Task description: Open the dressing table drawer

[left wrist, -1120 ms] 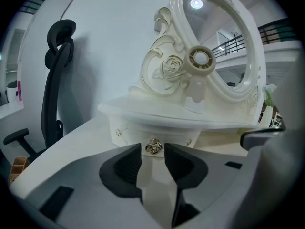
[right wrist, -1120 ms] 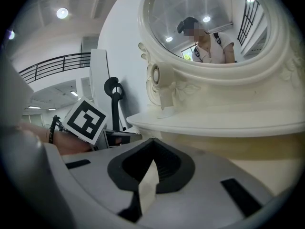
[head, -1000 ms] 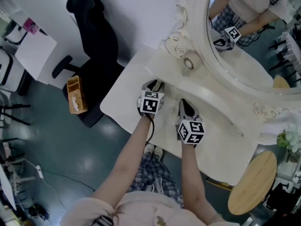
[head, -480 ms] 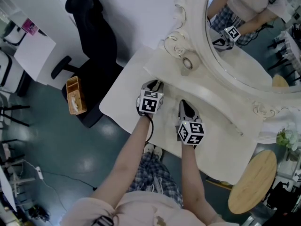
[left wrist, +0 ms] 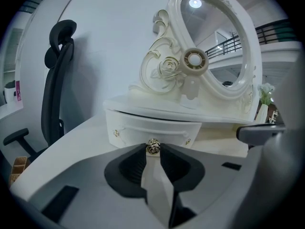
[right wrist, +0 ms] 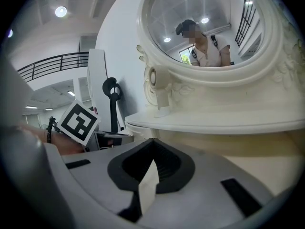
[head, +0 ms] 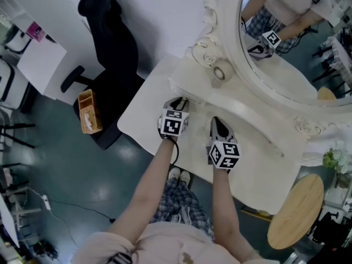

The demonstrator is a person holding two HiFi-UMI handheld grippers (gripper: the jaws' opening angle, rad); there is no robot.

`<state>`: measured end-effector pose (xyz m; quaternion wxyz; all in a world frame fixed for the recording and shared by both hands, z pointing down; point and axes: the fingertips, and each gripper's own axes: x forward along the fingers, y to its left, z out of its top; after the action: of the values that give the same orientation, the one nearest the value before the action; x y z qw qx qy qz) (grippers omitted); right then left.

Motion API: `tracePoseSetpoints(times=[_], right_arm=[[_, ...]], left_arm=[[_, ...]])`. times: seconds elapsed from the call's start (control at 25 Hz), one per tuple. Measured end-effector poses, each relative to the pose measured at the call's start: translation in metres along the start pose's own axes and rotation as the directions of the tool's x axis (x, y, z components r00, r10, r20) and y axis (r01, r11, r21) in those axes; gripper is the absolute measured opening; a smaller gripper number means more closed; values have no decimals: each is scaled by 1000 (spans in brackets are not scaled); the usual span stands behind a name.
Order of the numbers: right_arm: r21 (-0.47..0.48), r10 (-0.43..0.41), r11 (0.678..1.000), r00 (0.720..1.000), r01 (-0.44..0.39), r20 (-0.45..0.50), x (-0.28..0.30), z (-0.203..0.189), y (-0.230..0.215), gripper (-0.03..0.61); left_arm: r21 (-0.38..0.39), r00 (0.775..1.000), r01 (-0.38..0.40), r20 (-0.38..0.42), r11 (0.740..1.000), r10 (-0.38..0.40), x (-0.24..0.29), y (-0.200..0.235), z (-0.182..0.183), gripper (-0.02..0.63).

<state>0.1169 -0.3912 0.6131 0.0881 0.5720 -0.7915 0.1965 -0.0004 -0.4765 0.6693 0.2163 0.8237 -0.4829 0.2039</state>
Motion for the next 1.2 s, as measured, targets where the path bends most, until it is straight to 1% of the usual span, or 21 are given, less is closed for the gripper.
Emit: tracePoseSetpoints(times=[0.72,1.2], right_arm=[[-2,-6,1000,1000,6,5,-16,-5,10,15],[-8,-1,1000,1000,1,14,-23,-2,20,15]], left_arm=[[-2,1000,-15,-4,1000,15,-37,2,-26,110],[-17,1000,-21,-1,1000,21,-62,4,-39,110]])
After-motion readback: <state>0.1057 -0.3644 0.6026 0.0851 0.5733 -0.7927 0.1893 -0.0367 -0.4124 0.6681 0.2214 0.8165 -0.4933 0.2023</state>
